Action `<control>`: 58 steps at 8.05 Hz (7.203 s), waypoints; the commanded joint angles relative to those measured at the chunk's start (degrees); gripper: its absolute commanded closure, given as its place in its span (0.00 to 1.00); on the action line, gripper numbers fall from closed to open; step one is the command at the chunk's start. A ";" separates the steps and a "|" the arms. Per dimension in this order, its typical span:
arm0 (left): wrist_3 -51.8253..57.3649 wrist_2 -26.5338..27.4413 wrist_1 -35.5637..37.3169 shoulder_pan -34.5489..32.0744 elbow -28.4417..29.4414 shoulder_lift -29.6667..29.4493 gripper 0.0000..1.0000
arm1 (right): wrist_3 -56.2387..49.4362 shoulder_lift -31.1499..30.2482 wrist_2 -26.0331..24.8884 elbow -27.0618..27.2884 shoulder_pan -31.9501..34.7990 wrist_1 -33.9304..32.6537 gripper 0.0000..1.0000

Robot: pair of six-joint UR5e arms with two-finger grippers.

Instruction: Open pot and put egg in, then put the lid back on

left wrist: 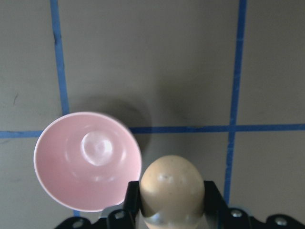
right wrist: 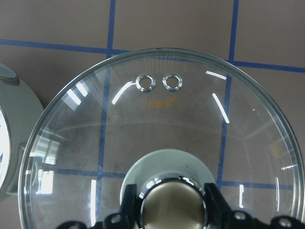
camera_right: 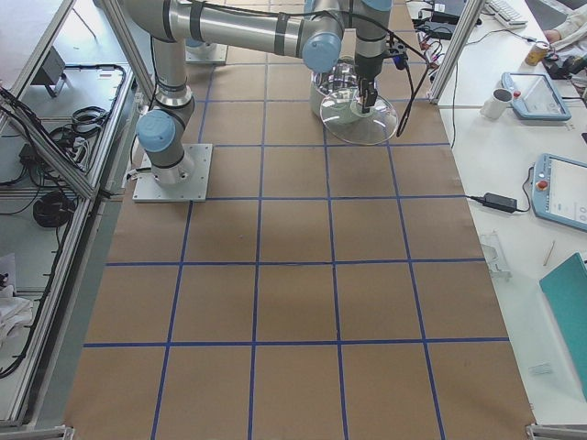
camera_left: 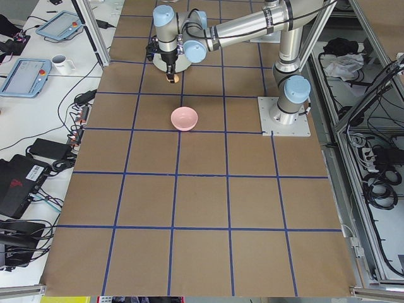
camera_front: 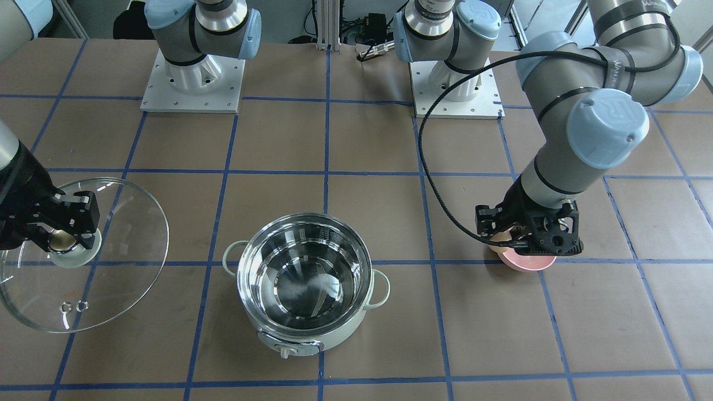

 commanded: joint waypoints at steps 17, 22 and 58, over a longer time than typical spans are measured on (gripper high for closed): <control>-14.73 -3.79 23.78 -26.42 5.54 -19.65 0.81 | 0.17 -0.26 0.09 -0.09 0.09 0.04 1.00; -14.91 -3.53 23.43 -26.42 5.54 -14.58 0.00 | 0.17 -0.35 0.09 -0.09 0.09 0.04 1.00; -4.27 -4.59 -23.77 -7.88 5.98 15.33 0.00 | 47.11 11.34 -5.80 1.58 30.15 -16.13 0.71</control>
